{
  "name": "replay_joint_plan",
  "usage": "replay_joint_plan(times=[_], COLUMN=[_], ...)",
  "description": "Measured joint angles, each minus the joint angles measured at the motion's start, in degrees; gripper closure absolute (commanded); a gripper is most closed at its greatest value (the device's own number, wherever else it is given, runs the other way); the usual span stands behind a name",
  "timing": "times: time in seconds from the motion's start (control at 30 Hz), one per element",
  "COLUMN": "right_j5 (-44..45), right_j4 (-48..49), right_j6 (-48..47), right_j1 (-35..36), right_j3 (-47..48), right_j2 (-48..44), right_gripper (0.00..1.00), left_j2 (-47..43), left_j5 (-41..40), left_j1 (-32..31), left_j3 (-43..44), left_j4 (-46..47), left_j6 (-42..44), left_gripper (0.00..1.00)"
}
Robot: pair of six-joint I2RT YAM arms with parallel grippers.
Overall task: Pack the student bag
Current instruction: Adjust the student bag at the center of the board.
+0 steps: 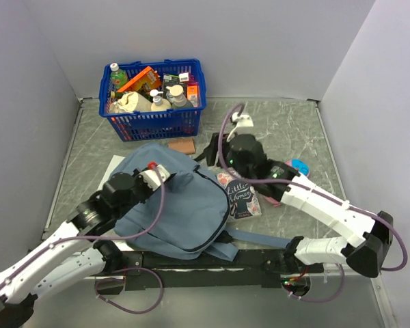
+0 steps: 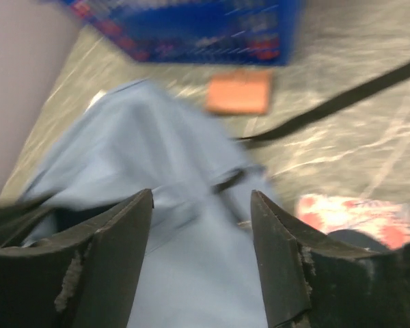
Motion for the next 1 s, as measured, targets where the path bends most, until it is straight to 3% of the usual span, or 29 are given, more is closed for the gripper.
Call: replay_joint_plan(times=[0.13, 0.33, 0.6, 0.87, 1.0], right_j5=[-5.2, -14.3, -19.4, -20.3, -19.5], right_j4=[-1.1, -2.1, -3.1, -4.5, -8.0], right_j6=[0.3, 0.2, -0.6, -3.0, -4.3], right_j1=[-8.7, -15.7, -16.6, -15.4, -13.3], right_j3=[1.5, 13.0, 26.6, 28.3, 34.3], right_j2=[2.5, 18.8, 38.5, 46.5, 51.0], right_gripper=[0.21, 0.15, 0.09, 0.00, 0.00], left_j2=[-5.0, -8.2, -8.9, -7.0, -6.2], left_j5=[5.7, 14.5, 20.0, 21.6, 22.4], left_j1=[0.1, 0.2, 0.2, 0.2, 0.3], left_j3=[3.9, 4.7, 1.1, 0.9, 0.9], left_j4=[-5.6, -15.3, -26.1, -26.1, -25.8], left_j6=[2.2, 6.8, 13.9, 15.0, 14.8], left_gripper=[0.99, 0.99, 0.99, 0.99, 0.99])
